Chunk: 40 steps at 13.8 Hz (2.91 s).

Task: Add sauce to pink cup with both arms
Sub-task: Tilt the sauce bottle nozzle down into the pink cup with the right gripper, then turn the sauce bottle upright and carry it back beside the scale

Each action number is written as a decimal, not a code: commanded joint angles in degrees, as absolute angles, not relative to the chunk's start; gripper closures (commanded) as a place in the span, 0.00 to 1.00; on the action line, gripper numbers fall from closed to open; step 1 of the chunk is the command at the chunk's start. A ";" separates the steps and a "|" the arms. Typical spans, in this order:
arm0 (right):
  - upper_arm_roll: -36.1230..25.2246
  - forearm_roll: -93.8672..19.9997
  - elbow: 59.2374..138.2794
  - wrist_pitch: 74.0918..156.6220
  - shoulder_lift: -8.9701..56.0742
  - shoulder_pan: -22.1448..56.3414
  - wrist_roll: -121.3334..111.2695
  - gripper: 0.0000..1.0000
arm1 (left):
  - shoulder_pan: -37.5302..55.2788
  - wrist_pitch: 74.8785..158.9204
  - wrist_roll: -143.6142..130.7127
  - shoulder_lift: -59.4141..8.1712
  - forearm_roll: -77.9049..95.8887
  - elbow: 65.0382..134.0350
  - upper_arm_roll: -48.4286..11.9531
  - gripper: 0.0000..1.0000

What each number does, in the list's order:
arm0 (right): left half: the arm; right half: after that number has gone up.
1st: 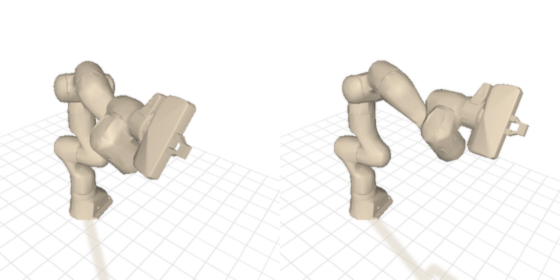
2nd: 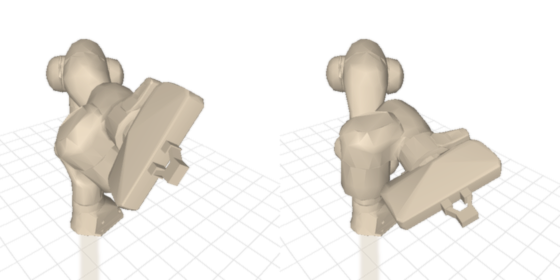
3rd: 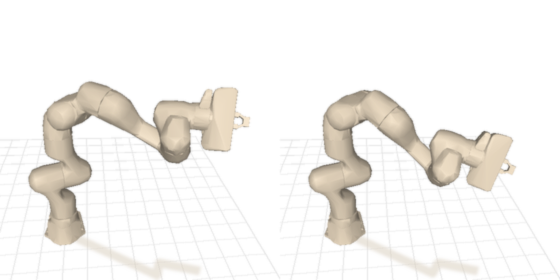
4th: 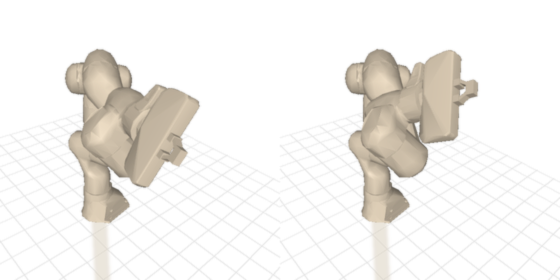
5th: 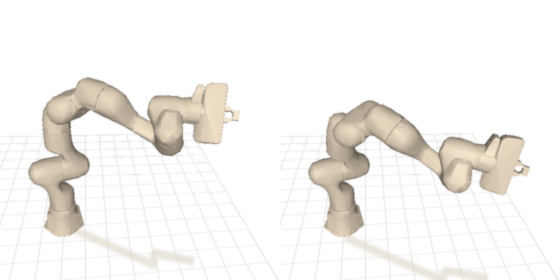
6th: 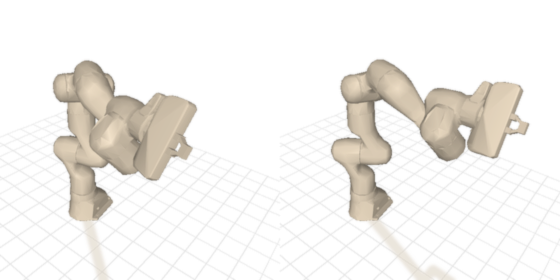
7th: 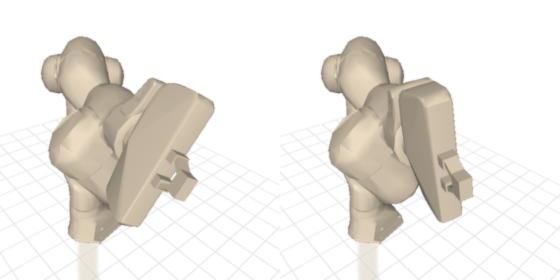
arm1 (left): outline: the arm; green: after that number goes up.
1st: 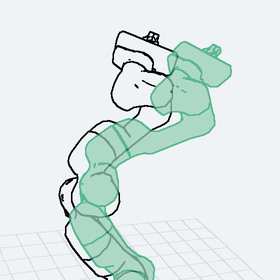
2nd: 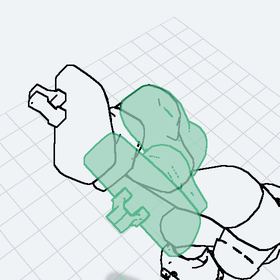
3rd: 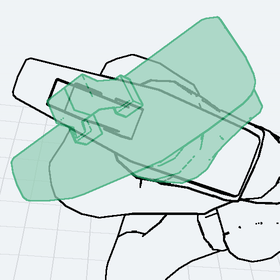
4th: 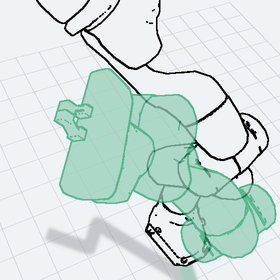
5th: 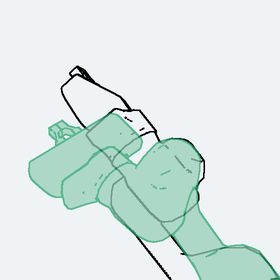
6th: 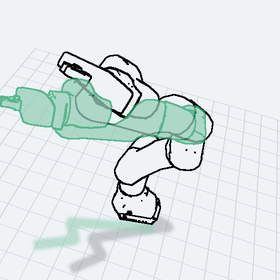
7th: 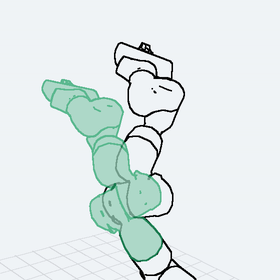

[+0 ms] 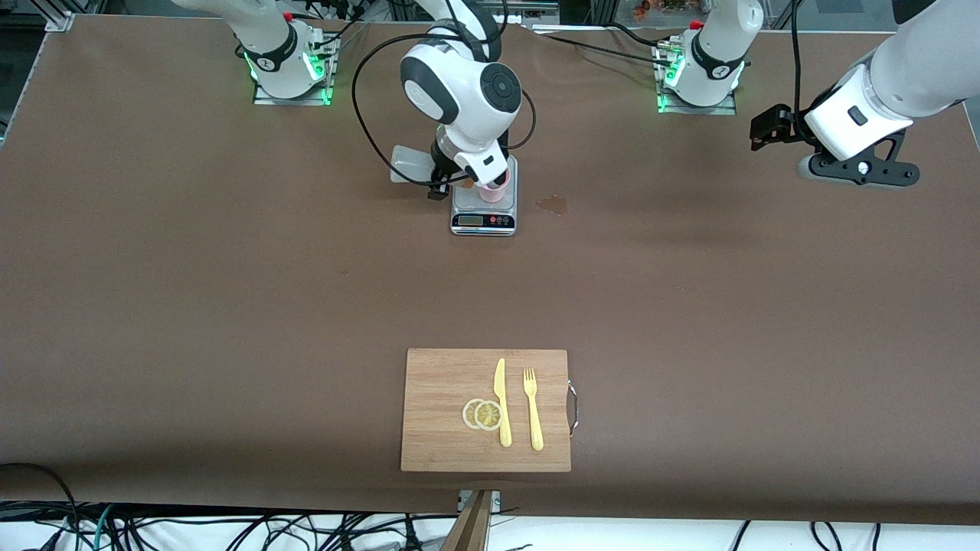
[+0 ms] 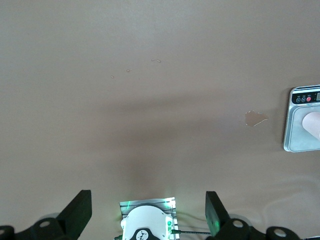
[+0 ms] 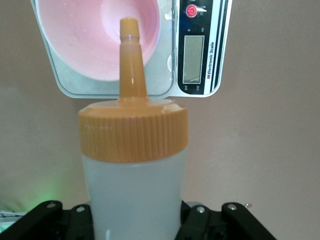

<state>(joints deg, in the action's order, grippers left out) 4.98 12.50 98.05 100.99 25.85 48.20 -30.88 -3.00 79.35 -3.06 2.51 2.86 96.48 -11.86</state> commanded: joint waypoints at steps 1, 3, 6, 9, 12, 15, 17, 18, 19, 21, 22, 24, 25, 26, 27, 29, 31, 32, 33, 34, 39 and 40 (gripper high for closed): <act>4.66 15.45 94.92 97.74 27.16 49.65 -29.88 1.00 | -2.90 77.96 -3.16 2.20 1.76 95.01 -11.87 0.00; 4.66 16.26 94.57 97.03 27.33 49.92 -29.88 1.00 | -2.90 77.96 -3.16 2.20 1.76 95.10 -11.87 0.00; 4.57 15.82 94.31 96.94 27.33 49.83 -29.80 1.00 | -2.90 77.96 -3.16 2.11 1.76 95.01 -11.87 0.00; 4.31 8.83 94.39 97.65 26.90 46.86 -30.84 1.00 | -2.90 77.96 -3.16 2.11 1.76 95.01 -11.87 0.00; 4.48 1.00 94.83 97.91 23.92 42.29 -33.65 1.00 | -2.90 77.96 -3.16 2.11 1.76 95.01 -11.87 0.00; 5.09 -8.94 95.27 97.74 20.93 35.09 -41.37 1.00 | -2.90 77.96 -3.16 2.20 1.76 95.01 -11.87 0.00; 5.19 -14.56 97.11 97.73 18.47 30.69 -47.26 1.00 | -2.90 77.96 -3.16 2.20 1.76 95.01 -11.87 0.00; 5.19 -16.85 98.34 97.65 17.15 28.41 -50.59 1.00 | -2.90 77.96 -3.16 2.11 1.76 95.01 -11.87 0.00; 5.19 -19.49 99.57 97.56 15.92 25.95 -54.37 1.00 | -2.90 77.96 -3.16 2.20 1.76 95.01 -11.87 0.00; 5.19 -24.93 101.50 96.86 14.25 20.59 -62.97 1.00 | -2.90 77.96 -3.16 2.20 1.76 95.01 -11.87 0.00; 5.19 -27.31 102.21 96.25 13.89 18.04 -67.02 1.00 | -2.90 77.96 -3.16 2.20 1.76 95.01 -11.87 0.00; 5.19 -31.88 103.18 95.19 13.71 13.91 -74.50 1.00 | -2.90 77.96 -3.16 2.11 1.76 95.01 -11.95 0.00; 5.19 -33.12 103.53 95.01 13.71 11.71 -77.66 1.00 | -2.90 77.96 -3.16 2.11 1.76 95.01 -11.87 0.00; 5.19 -34.44 103.97 93.97 13.71 9.86 -81.18 1.00 | -2.90 77.96 -3.16 2.11 1.76 95.01 -11.87 0.00; 5.19 -36.28 104.32 92.91 13.71 7.93 -84.69 1.00 | -2.90 77.96 -3.16 2.11 1.76 95.01 -11.87 0.00; 5.19 -37.35 105.12 91.07 14.15 4.41 -91.37 1.00 | -2.90 77.96 -3.16 2.11 1.76 95.01 -11.95 0.00; 5.19 -38.22 105.12 88.78 16.86 0.55 -98.75 1.00 | -2.90 77.96 -3.16 2.11 1.76 95.01 -11.95 0.00; 5.19 -39.62 105.12 87.55 18.79 -1.04 -104.10 1.00 | -2.90 77.96 -3.16 2.11 1.76 95.01 -11.95 0.00; 5.19 -40.77 105.12 86.58 20.98 -2.45 -109.63 1.00 | -2.90 77.96 -3.16 2.11 1.76 95.01 -11.87 0.00; 5.10 -41.83 105.12 85.88 23.27 -3.85 -115.08 1.00 | -2.90 77.96 -3.16 2.11 1.76 95.01 -11.95 0.00; 4.48 -45.70 105.12 79.91 32.59 -7.90 -131.11 1.00 | -2.90 77.96 -3.16 2.11 1.76 95.01 -11.95 0.00; 4.05 -45.88 104.94 78.15 34.61 -8.69 -133.48 1.00 | -2.90 77.96 -3.16 2.11 1.76 95.01 -11.95 0.00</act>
<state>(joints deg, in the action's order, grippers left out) 4.01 -44.10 105.78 82.18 31.71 -6.76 -129.37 -3.00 79.16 -3.06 2.51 2.86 96.42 -11.80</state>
